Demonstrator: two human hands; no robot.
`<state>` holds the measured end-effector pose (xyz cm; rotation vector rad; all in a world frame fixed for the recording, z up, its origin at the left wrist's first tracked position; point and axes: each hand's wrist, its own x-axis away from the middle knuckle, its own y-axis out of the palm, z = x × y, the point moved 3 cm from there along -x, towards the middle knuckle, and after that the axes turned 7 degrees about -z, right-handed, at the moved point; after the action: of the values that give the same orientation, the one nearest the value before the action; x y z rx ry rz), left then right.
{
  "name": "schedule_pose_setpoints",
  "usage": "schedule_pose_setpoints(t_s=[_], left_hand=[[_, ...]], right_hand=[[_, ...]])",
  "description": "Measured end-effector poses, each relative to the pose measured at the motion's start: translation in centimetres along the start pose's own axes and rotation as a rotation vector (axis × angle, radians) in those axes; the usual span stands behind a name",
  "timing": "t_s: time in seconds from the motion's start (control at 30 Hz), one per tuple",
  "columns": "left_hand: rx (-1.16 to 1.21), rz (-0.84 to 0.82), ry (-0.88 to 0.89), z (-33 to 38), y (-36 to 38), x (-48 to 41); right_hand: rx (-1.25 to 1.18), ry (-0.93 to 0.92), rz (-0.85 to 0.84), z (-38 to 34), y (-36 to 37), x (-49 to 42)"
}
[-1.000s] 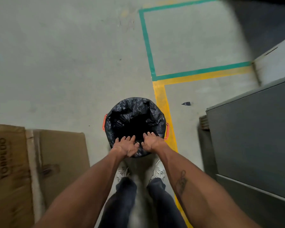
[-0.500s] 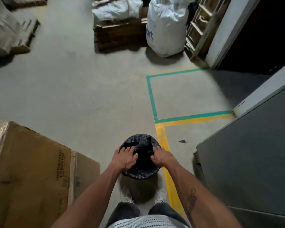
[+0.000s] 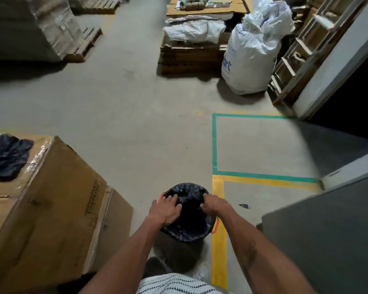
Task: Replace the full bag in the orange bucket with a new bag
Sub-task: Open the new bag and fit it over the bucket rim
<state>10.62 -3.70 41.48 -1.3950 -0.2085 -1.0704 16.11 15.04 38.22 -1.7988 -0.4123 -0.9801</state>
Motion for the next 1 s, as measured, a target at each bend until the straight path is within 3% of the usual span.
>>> schedule_pose_setpoints(t_s=[0.2,0.5,0.87,1.0], left_hand=[[0.055,-0.080,-0.014,-2.8,1.2,-2.8],[0.140,-0.256,-0.050,-4.4,6.3,-14.4],[0.267,-0.400,-0.186,-4.9,24.2,-41.0],[0.328,-0.518,-0.197,-5.7,30.4,-44.6]], right_hand=[[-0.012,0.016,-0.108,-2.0,0.8,-3.9],[-0.013,-0.013,-0.279,-1.8,2.8,-16.0],[0.021,-0.160,-0.527,3.0,16.5,-45.6],[-0.173,-0.076,-0.439,5.3,17.2,-51.7]])
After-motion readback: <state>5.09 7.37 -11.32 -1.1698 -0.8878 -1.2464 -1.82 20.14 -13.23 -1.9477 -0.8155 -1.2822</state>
